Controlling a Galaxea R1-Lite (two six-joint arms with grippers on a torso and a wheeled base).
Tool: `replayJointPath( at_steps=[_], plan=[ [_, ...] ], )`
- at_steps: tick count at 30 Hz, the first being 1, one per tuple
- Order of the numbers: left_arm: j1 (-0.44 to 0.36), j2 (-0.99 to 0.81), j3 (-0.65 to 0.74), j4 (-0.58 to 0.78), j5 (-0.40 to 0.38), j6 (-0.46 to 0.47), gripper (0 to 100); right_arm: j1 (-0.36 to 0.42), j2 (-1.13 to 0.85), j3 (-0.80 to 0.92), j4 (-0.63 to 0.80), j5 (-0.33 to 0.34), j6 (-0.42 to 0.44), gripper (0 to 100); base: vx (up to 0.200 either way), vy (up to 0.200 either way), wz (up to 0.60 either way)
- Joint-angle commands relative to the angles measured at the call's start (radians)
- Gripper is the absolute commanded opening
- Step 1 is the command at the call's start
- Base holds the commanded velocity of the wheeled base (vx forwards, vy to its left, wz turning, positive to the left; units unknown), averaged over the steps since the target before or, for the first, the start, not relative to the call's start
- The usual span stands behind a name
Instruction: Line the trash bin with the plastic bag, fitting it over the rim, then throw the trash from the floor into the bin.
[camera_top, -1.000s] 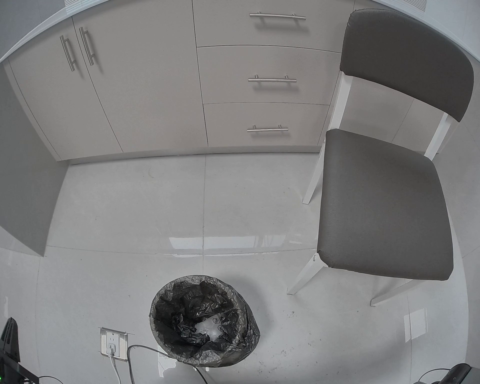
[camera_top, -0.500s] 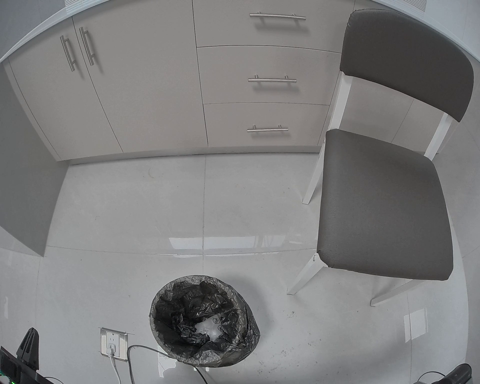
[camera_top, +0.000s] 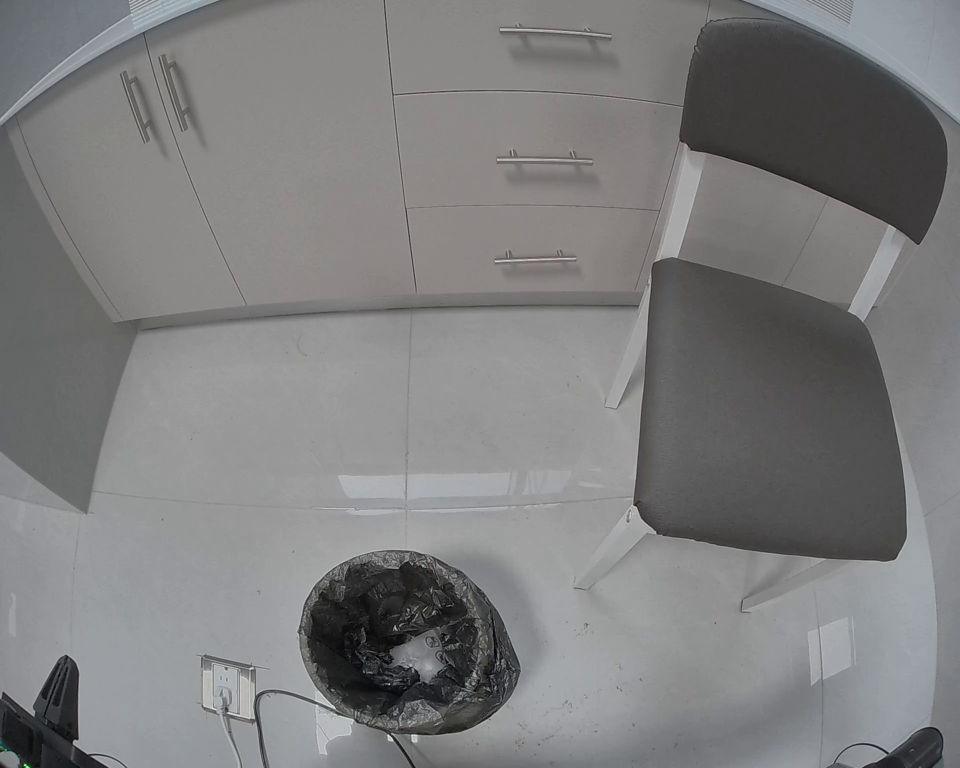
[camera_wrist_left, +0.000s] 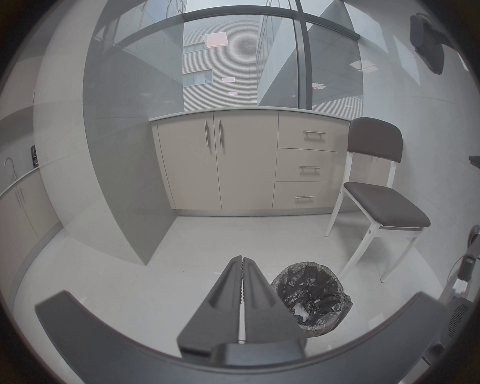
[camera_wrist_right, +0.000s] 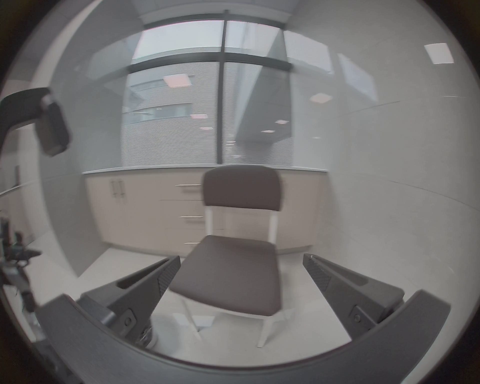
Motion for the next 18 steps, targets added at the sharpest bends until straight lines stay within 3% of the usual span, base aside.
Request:
replayJointPath(
  at_steps=[1, 5, 9, 12, 16, 18],
  plan=[
    [-0.001, -0.011, 0.016, -0.005, 0.003, -0.016, 0, 0.004, -0.013, 0.069, -0.004, 0.145, -0.123, 100, 0.000, 0.000, 0.00],
    [-0.001, -0.011, 0.016, -0.005, 0.003, -0.010, 0, 0.007, -0.009, 0.092, -0.004, 0.297, -0.152, 100, 0.000, 0.000, 0.00],
    [0.001, -0.011, 0.016, -0.005, 0.003, -0.013, 0, 0.008, -0.009, 0.121, -0.004, 0.306, -0.160, 100, 0.000, 0.000, 0.00],
    [-0.001, -0.011, 0.016, -0.005, 0.001, -0.011, 0, 0.007, -0.013, 0.178, -0.005, 0.286, -0.126, 100, 0.000, 0.000, 0.00],
    [-0.001, -0.011, 0.016, -0.005, 0.001, -0.011, 0, 0.007, -0.013, 0.268, -0.064, 0.190, -0.077, 100, 0.000, 0.000, 0.00],
    [0.001, -0.011, 0.016, -0.005, 0.001, -0.011, 0, 0.007, -0.013, 0.446, -0.240, 0.136, -0.016, 100, 0.000, 0.000, 0.00]
  ],
)
